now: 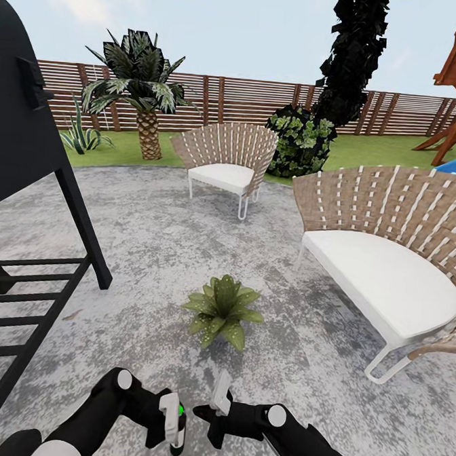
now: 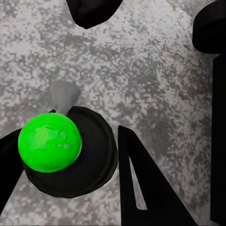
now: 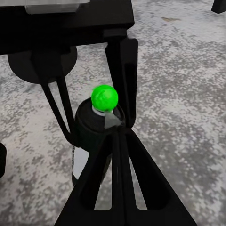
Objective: Pick up the pesticide atomizer in the garden and spray insectifuge to fully cover both potted plants in the garden.
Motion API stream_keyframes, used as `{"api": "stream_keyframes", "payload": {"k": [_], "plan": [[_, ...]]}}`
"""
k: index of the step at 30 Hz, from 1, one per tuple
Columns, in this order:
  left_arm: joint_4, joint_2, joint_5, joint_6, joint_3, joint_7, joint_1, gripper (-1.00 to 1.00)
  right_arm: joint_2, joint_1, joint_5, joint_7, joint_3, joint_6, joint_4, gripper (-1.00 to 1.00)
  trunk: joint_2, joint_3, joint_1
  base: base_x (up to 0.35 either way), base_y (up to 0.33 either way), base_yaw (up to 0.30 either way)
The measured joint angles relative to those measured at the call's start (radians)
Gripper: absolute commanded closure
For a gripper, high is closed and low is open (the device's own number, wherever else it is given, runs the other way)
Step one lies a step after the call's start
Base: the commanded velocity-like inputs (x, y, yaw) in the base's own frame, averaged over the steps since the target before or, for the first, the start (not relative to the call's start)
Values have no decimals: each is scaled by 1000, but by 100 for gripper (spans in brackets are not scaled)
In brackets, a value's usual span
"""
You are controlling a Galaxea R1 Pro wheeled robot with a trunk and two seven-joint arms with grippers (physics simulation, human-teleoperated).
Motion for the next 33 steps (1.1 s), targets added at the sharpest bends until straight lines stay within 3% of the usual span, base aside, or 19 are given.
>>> {"api": "stream_keyframes", "payload": {"k": [7,17,33], "plan": [[0,-2,10,-33,-1,-3,1,100,0,0,0,0,0,0,0,100,0,0,0,0,0,0],[0,-21,10,-36,-1,-3,0,100,0,0,0,0,0,0,0,100,0,0,0,0,0,0],[0,-23,10,-36,-1,-5,1,100,0,0,0,0,0,0,0,100,0,0,0,0,0,0]]}}
